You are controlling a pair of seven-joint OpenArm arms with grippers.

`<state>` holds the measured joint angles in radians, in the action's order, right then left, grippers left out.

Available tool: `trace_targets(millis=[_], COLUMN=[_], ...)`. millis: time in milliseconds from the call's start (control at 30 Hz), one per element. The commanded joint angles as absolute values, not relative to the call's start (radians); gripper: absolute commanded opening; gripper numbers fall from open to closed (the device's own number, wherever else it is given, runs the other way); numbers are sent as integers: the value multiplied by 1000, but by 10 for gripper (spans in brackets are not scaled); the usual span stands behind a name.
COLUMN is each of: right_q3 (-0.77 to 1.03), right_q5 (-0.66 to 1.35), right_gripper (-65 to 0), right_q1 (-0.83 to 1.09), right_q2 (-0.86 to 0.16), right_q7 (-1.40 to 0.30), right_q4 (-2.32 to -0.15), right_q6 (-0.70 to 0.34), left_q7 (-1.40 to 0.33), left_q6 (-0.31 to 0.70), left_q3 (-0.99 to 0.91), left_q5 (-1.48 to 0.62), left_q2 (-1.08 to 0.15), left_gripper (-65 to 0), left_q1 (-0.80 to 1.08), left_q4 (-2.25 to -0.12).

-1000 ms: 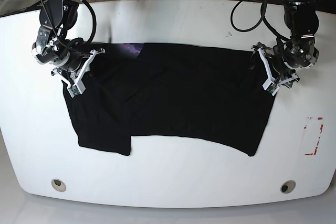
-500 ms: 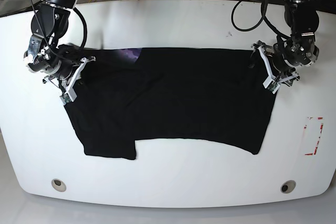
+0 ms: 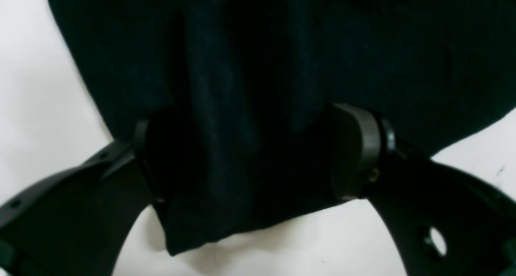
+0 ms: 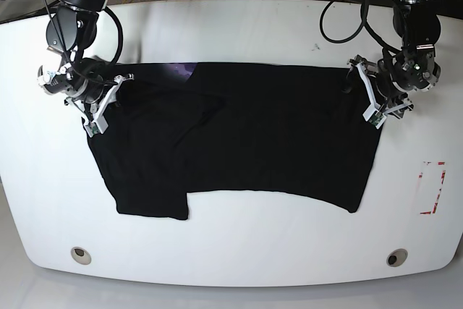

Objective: Fold the T-shirt properly
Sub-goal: 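Regrasp the shirt edge with the right gripper and pull it outward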

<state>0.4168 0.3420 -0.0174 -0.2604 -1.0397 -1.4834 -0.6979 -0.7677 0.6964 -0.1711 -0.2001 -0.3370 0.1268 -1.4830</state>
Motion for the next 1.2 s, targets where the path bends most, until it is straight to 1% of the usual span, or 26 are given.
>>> trace_targets(millis=[0,133,300,433,600,700,767,833,867,933,967,1000,1067,1100,1167], right_q3=[415,417,423,423,455,460,460,456,456,456,456,456,455,455,453], right_q5=[355,361,352,351,351,351,352,352,352,361,361,361,363,363,364], right_gripper=[-650,-644,-650,-650,-650,-650,-650,-610,-552,-403,-347,-271,-178,-160,-171], right_q1=[-39,-38,-25,-35,-68,-105,-133,-140,-140,-137,-134,-128,-110,-104,-101], right_q2=[-283,-285,-285,-286,-308,-315,-338,-346,-346,-346,-346,-341,-338,-337,-320], right_q7=[-997,-995,-998,-998,-995,-990,-984,-984,-984,-984,-984,-986,-986,-986,-986], right_q4=[-1451,-1446,-1546,-1564,-1544,-1480,-1426,-1414,-1414,-1429,-1438,-1448,-1460,-1461,-1461], right_q6=[-698,-698,-698,-698,-698,-698,-698,-698,-698,-698,-698,-698,-698,-698,-698], left_q7=[-857,-857,-857,-857,-857,-857,-857,-857,-857,-857,-857,-857,-857,-857,-857], left_q6=[698,698,698,698,698,698,698,698,698,698,698,698,698,698,698], left_q3=[-170,-170,-170,-170,-170,-170,-170,-168,-166,-166,-166,-166,-166,-166,-166], left_q5=[-114,-114,-111,-110,-108,-108,-108,-113,-113,-113,-113,-113,-113,-113,-113], left_q2=[-351,-351,-351,-351,-351,-352,-360,-366,-367,-369,-369,-371,-371,-371,-369], left_gripper=[-163,-163,-163,-163,-161,-161,-161,-161,-161,-161,-161,-161,-161,-161,-161], left_q1=[137,137,139,139,140,140,140,140,140,140,140,139,139,139,137], left_q4=[-1475,-1475,-1474,-1474,-1474,-1474,-1474,-1474,-1474,-1474,-1474,-1474,-1474,-1474,-1474])
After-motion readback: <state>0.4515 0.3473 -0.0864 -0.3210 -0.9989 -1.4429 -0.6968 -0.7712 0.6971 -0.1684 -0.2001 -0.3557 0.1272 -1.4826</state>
